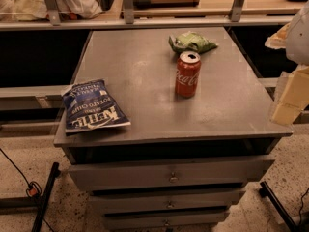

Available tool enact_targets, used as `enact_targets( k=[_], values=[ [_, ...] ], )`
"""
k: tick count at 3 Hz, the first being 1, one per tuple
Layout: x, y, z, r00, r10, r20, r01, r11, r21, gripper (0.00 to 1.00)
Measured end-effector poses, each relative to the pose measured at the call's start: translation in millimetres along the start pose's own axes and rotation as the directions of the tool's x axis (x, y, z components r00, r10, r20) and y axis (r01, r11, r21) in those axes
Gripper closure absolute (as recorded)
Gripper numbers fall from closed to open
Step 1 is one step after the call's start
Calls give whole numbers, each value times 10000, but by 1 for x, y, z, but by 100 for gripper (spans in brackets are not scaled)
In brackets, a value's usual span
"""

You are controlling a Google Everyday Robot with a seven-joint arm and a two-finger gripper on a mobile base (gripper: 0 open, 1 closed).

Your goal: Knock coke can over

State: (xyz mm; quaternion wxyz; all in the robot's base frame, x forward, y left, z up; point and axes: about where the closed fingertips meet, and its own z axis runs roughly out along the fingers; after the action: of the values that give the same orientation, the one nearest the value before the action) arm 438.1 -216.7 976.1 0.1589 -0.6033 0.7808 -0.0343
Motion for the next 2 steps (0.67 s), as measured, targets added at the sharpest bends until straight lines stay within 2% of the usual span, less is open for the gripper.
enact_targets(
  k=[1,2],
  values=[
    [0,0,0,10000,0,1,0,10000,2,0],
    [-10,-7,6,9997,-76,220,72,9998,193,0]
  ],
)
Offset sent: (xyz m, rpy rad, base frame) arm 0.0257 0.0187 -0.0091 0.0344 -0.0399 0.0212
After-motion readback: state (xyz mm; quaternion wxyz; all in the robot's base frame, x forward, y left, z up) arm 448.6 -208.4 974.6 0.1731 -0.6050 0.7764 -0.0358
